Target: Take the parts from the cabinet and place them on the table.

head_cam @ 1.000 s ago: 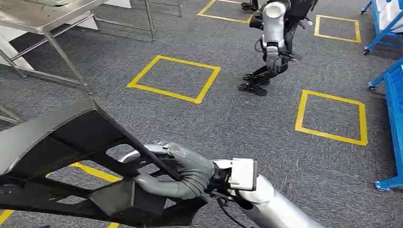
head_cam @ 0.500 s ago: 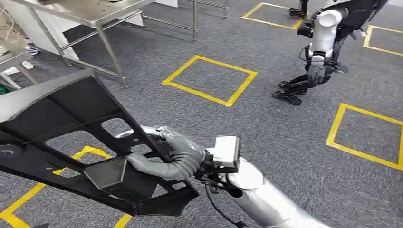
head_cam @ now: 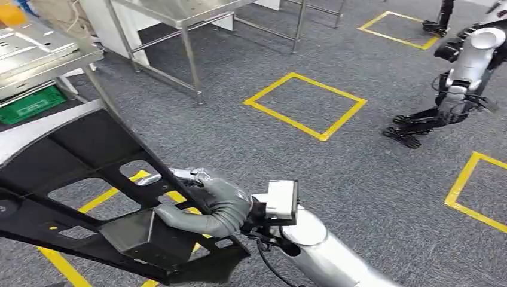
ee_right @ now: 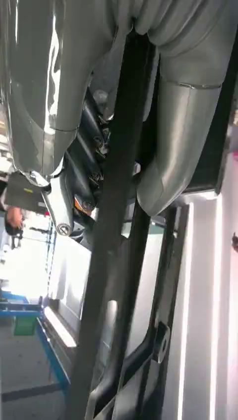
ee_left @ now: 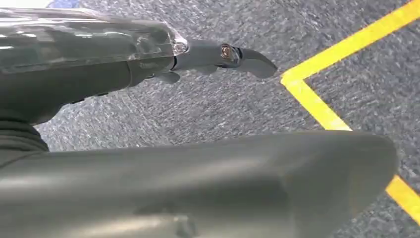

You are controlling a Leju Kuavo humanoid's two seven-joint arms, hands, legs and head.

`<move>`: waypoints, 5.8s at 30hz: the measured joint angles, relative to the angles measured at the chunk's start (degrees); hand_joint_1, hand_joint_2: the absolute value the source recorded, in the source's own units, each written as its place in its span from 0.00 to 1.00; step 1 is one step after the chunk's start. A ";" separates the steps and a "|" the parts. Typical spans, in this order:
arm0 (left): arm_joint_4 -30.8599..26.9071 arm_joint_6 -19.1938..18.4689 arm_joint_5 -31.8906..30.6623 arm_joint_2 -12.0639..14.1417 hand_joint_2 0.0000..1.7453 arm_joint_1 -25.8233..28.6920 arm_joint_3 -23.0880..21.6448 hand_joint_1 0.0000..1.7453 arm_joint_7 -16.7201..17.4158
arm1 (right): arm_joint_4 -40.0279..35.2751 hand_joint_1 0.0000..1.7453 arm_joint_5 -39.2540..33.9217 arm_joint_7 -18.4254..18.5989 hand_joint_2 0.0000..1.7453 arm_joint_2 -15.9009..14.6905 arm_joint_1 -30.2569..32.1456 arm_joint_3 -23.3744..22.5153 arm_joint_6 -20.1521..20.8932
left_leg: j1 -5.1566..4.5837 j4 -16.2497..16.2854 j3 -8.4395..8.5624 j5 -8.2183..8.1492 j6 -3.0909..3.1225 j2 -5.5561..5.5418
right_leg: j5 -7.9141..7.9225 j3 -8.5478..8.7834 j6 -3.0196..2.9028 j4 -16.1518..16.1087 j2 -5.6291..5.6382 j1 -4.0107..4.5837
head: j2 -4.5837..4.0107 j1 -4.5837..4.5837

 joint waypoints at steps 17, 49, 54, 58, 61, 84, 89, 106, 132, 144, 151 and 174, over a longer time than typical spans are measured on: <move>-0.07 -0.22 0.09 -0.15 1.00 0.07 1.38 0.00 0.50 | -1.47 1.00 -0.07 -0.04 1.00 -0.11 0.54 0.37 0.17 | -0.79 -0.64 -0.36 1.16 0.71 -9.91 | 1.15 -0.54 -2.41 -0.76 7.90 -0.03 | 0.00 0.15; -0.22 -0.44 -1.14 0.06 1.00 -0.03 2.12 0.00 0.68 | -1.88 1.00 -0.87 -0.35 1.00 -0.39 0.84 0.87 1.07 | -0.48 -0.89 0.20 0.47 0.57 -9.35 | 1.53 -0.91 -1.88 -0.93 7.79 -0.49 | 0.00 -0.19; -0.20 -0.42 -1.57 0.15 1.00 -0.54 2.58 0.00 0.68 | -1.38 1.00 -1.86 0.11 1.00 -0.37 0.93 0.90 1.75 | -0.18 14.88 -7.12 -7.08 -1.09 -3.25 | 1.62 -0.74 -2.00 -1.38 4.04 -0.31 | 0.00 -0.52; -0.24 -0.41 -2.03 0.39 1.00 -0.24 2.82 0.00 0.79 | -0.79 1.00 -2.08 0.22 1.00 -0.39 0.80 0.96 1.97 | 0.76 2.81 -0.31 -0.19 -2.27 -1.33 | 0.97 -0.63 -0.99 -0.71 1.98 -0.65 | 0.00 -0.52; -0.26 -0.44 -2.05 0.42 1.00 -0.56 2.86 0.00 0.81 | -0.72 1.00 -2.68 0.26 1.00 -0.44 0.46 1.09 2.23 | 0.26 -0.03 0.93 -0.53 -0.59 -0.27 | 0.35 -0.99 0.20 0.38 1.44 -0.13 | 0.00 -0.33; -0.26 -1.14 -2.03 0.28 1.00 -0.37 3.45 0.00 0.90 | 0.15 1.00 -3.78 0.17 1.00 -0.04 0.70 1.25 2.51 | -0.64 13.54 -4.98 -8.03 -0.28 -3.08 | 1.43 -0.80 -2.36 -0.95 5.07 0.21 | 0.00 -0.48; -0.26 -1.18 -2.03 0.33 1.00 -0.29 3.96 0.00 0.90 | 0.33 1.00 -3.78 0.17 1.00 -0.04 0.81 1.25 2.51 | 0.68 2.91 0.62 -0.64 -1.78 -2.59 | 0.74 -0.70 -1.29 -0.04 5.03 -0.30 | 0.00 -0.48; -0.28 -1.70 -2.10 -0.48 1.00 -0.46 4.20 0.00 0.76 | 0.52 1.00 -3.85 0.15 1.00 -0.26 0.75 1.29 2.38 | -1.19 0.21 1.91 -1.89 2.04 -3.05 | 1.78 -3.51 -3.13 2.22 5.75 1.00 | 0.00 -0.94; -0.31 -1.86 -3.34 -0.24 1.00 -0.30 5.64 0.00 0.07 | 0.57 1.00 -4.37 0.15 1.00 0.44 1.21 1.11 1.71 | 0.06 0.50 1.64 -1.86 1.73 -2.96 | -6.16 -11.27 0.80 19.11 5.85 -0.33 | 0.00 -0.55; -0.33 -1.77 -4.11 -0.41 1.00 -0.48 5.75 0.00 -0.04 | 0.17 1.00 -4.20 0.15 1.00 0.94 0.97 0.98 1.68 | -0.34 8.31 -1.14 -7.39 0.06 -2.77 | 2.18 -1.91 -2.53 -0.91 5.56 0.36 | 0.00 -0.83; -0.33 -1.77 -4.07 -0.20 1.00 -0.32 5.75 0.00 -0.04 | 0.19 1.00 -4.15 0.17 1.00 0.92 1.59 1.01 1.68 | 0.70 1.51 0.16 -0.01 -1.61 -2.65 | -0.18 -0.40 -1.27 0.37 5.87 -0.04 | 0.00 -0.79; -0.35 -2.05 -4.48 -0.37 1.00 -0.64 5.75 0.00 -0.39 | 0.00 1.00 -4.11 0.13 1.00 0.94 1.36 0.87 1.68 | 0.06 5.51 1.12 -6.82 -0.30 -2.77 | 2.04 -2.22 -2.52 -0.39 5.65 0.15 | 0.00 -0.68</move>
